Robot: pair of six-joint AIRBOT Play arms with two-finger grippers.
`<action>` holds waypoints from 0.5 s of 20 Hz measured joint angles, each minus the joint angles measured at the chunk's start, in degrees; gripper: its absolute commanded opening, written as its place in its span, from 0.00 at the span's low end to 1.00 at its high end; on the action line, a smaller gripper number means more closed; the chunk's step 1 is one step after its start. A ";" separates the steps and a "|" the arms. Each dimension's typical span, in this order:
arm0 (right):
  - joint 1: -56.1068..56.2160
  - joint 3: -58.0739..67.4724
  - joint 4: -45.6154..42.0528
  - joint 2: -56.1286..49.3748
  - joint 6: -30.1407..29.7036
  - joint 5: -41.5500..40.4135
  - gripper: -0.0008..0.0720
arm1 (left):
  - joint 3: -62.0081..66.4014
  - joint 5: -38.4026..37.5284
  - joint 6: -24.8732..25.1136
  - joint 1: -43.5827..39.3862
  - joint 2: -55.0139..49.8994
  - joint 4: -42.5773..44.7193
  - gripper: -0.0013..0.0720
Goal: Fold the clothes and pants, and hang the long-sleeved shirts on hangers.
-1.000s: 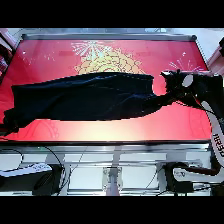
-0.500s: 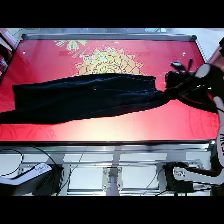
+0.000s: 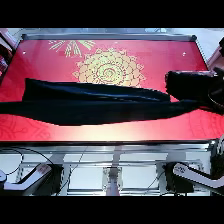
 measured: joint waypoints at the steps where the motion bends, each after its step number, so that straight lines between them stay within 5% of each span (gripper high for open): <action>1: -1.42 -2.38 -0.44 0.63 -0.17 -0.11 0.05 | 0.13 -2.27 0.20 -0.02 -0.87 0.35 0.06; 10: -4.74 -21.84 -3.89 3.21 0.68 0.46 0.05 | 0.37 -9.77 0.87 -0.52 -10.78 4.37 0.06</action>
